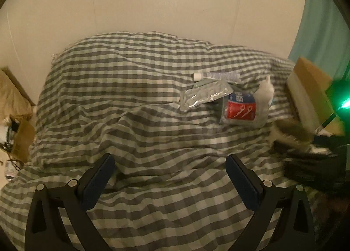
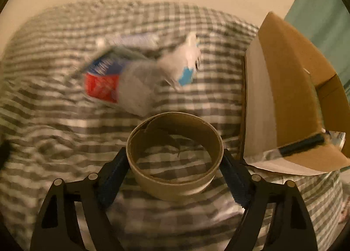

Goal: Organize objects
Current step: 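Grasp the beige tape roll by its rim with the right gripper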

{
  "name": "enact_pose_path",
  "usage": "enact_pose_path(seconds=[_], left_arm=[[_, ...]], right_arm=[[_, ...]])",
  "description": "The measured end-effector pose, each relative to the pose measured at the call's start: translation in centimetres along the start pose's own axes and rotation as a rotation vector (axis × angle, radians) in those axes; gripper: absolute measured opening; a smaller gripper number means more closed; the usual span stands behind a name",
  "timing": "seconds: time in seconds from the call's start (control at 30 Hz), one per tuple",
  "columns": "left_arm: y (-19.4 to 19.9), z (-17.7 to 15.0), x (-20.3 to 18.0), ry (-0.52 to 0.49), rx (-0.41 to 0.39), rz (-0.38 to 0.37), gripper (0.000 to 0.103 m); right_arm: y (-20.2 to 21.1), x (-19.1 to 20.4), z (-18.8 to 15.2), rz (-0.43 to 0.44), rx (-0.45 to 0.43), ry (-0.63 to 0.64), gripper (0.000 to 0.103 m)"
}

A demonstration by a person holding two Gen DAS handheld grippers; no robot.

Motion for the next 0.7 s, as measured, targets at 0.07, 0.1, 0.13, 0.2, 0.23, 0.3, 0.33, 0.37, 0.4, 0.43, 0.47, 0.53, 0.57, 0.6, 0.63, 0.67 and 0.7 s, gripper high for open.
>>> enact_pose_path(seconds=[0.07,0.1,0.13,0.2,0.23,0.3,0.33,0.37,0.4,0.43,0.47,0.53,0.57,0.6,0.63,0.67,0.7], left_arm=[[0.3,-0.1,-0.3,-0.015,-0.009,0.012,0.103],[0.6,-0.2,-0.5,-0.021,-0.013,0.012,0.103],[0.9,-0.3,-0.7,-0.025,-0.016,0.008,0.103],[1.4,-0.5,-1.2,-0.024,-0.011,-0.010,0.103],[1.6,-0.5,-1.5,-0.019,-0.007,-0.017,0.103],[2.1,-0.4,-2.4,-0.007,-0.002,-0.045,0.103],[2.4,-0.3,-3.0,-0.006,-0.002,-0.072,0.103],[2.7,-0.1,-3.6,-0.004,-0.008,-0.098,0.103],[3.1,0.3,-4.3,-0.001,-0.022,-0.124,0.103],[3.3,0.5,-4.6,-0.001,-0.030,-0.132,0.103],[3.4,0.9,-5.1,0.000,-0.038,-0.138,0.103],[3.2,1.8,-6.1,0.006,-0.049,-0.144,0.103],[2.9,2.3,-6.5,0.011,-0.050,-0.146,0.103],[2.4,2.8,-7.1,0.016,-0.049,-0.152,0.103],[1.8,3.3,-7.6,0.018,-0.045,-0.156,0.103],[1.2,3.6,-8.1,0.019,-0.040,-0.160,0.103],[0.5,4.0,-8.7,0.015,-0.032,-0.167,0.103]], right_arm=[[2.7,0.0,0.1,0.038,-0.060,0.025,0.081],[4.3,0.1,0.2,0.043,-0.093,0.053,0.081],[6.0,0.1,0.3,0.038,-0.127,0.085,0.081],[8.9,-0.2,0.7,0.016,-0.191,0.127,0.081],[10.6,-0.7,0.8,0.006,-0.232,0.142,0.081],[13.1,-2.1,1.0,0.010,-0.283,0.132,0.081],[13.8,-3.0,1.3,0.021,-0.295,0.109,0.081],[14.2,-3.8,1.5,0.025,-0.301,0.087,0.081],[14.3,-4.5,1.6,0.017,-0.305,0.069,0.081],[14.2,-5.2,1.7,-0.001,-0.309,0.060,0.081],[13.9,-5.6,1.7,-0.018,-0.307,0.059,0.081],[13.0,-6.5,1.8,-0.022,-0.302,0.058,0.081],[12.8,-7.0,1.8,-0.016,-0.301,0.054,0.081],[12.4,-7.5,2.1,-0.015,-0.303,0.047,0.081],[11.9,-7.9,2.4,-0.018,-0.306,0.045,0.081],[11.7,-8.5,2.8,-0.026,-0.310,0.042,0.081],[11.6,-8.8,3.0,-0.029,-0.314,0.039,0.081]])
Point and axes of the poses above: each gripper's, at about its wrist camera, not at the fingertips, and y roughly against the way its jaws point, x to its left, z to its top, the point moved 2 cm from there along -y, roughly the way its jaws point, and after that the axes turned 9 degrees about y, right-handed, at the moved point
